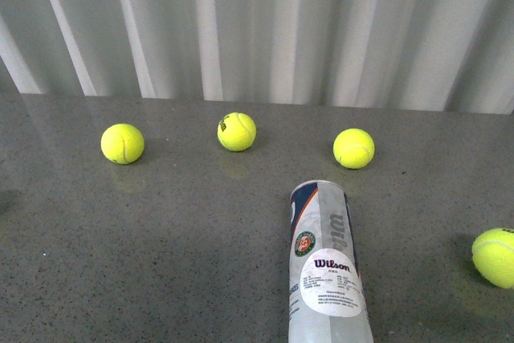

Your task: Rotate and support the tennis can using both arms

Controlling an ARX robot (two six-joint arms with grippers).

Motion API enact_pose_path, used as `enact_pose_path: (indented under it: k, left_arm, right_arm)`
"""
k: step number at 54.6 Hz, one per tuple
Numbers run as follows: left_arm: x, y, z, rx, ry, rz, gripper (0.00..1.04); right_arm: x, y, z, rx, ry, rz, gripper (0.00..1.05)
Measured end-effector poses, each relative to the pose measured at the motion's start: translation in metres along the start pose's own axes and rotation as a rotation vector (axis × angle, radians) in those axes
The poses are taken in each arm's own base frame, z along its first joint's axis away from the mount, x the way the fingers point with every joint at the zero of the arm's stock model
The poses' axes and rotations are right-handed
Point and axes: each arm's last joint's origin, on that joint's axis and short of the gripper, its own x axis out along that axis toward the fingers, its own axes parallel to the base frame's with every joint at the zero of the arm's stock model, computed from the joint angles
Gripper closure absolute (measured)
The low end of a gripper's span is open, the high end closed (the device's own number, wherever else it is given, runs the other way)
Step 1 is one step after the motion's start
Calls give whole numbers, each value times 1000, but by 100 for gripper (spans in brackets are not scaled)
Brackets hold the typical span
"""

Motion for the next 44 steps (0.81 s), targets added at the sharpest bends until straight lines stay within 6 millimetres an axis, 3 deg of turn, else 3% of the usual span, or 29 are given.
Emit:
enact_pose_path:
  k: [44]
  left_arm:
    - [0,0,0,0,0,0,7]
  right_arm:
    - [0,0,0,0,0,0,7]
